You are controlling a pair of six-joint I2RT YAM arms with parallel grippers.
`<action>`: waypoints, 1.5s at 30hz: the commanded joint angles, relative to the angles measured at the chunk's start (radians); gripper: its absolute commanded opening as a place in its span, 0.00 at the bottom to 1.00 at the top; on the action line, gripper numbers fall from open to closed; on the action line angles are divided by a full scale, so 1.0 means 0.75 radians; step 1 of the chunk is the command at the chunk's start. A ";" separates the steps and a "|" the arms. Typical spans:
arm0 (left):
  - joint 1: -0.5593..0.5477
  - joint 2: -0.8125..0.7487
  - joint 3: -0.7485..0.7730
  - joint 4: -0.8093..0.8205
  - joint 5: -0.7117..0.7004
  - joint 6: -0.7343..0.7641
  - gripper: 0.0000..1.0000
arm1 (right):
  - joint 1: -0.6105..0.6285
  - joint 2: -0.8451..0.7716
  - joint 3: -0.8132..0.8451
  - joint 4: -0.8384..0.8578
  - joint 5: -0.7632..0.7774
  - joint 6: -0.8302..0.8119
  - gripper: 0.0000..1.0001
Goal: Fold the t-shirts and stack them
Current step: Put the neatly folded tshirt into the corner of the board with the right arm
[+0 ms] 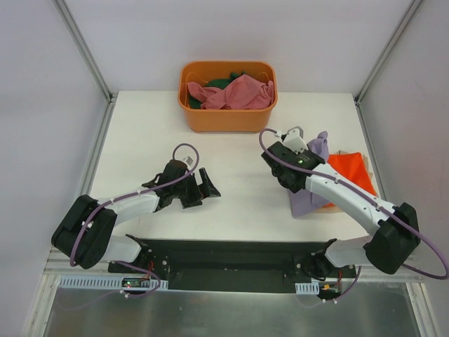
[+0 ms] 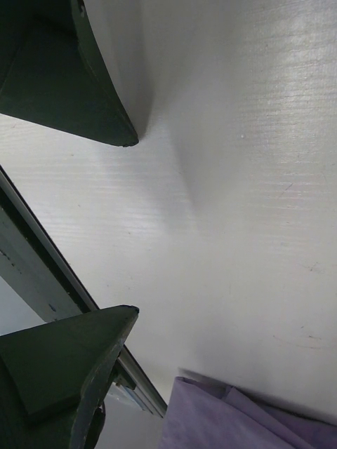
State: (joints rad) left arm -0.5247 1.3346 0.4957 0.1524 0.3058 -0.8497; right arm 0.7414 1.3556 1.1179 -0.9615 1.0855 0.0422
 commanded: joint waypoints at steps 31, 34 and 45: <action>0.037 -0.023 -0.027 -0.199 -0.087 0.084 0.99 | -0.551 -0.171 0.121 0.353 -0.400 -0.576 0.01; 0.047 -0.016 -0.025 -0.234 -0.082 0.092 0.99 | -0.653 -0.130 0.091 0.404 -0.463 -0.598 0.01; 0.094 0.008 -0.031 -0.248 -0.068 0.129 0.99 | -0.919 0.035 0.047 0.576 -0.662 -0.641 0.06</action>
State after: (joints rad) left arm -0.4759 1.2991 0.4953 0.0799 0.2939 -0.8181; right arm 0.1173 1.3430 1.1381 -0.6159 0.6388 -0.4145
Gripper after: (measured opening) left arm 0.989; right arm 0.066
